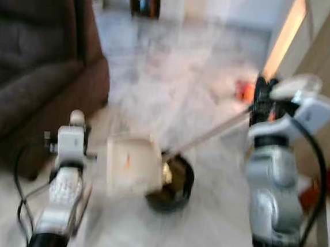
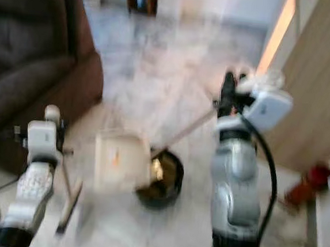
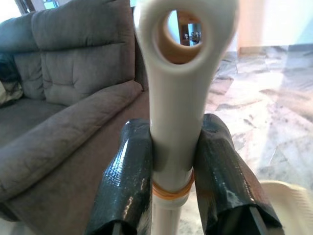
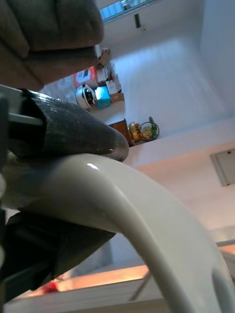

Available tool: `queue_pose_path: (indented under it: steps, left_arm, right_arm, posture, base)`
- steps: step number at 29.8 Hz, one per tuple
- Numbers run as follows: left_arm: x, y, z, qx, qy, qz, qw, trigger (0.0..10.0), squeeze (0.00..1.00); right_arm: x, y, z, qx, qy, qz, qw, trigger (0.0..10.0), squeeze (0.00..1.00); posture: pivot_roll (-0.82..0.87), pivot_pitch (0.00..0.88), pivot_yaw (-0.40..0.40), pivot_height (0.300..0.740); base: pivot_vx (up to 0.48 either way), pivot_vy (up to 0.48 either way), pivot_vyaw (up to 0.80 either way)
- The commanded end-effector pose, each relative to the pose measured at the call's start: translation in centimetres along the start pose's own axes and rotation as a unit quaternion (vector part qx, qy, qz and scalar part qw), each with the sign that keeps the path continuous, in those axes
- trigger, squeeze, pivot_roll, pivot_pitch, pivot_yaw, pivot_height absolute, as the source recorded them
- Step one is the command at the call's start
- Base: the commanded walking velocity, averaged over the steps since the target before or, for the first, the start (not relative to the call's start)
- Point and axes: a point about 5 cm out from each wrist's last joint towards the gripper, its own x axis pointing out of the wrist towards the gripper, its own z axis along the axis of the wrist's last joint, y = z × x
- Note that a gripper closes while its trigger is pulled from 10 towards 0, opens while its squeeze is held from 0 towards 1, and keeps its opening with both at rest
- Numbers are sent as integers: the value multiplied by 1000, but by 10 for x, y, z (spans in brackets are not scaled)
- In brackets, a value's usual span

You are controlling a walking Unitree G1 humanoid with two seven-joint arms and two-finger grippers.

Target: Sweep floor

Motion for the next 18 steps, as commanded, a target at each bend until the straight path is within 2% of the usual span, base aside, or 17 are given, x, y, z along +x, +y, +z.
queue_pose_path:
  steps: [1,18]
  left_arm:
    - [4,4,8,2,-21,5,1000,10000,0]
    - [4,4,9,1,-22,7,1000,10000,0]
  right_arm:
    - [3,9,16,11,-39,16,999,10000,0]
    - [4,19,28,2,-73,37,997,10000,0]
  posture:
    - [-59,69,9,740]
    - [-60,70,8,740]
  base:
    - [270,0,0]
    - [268,0,0]
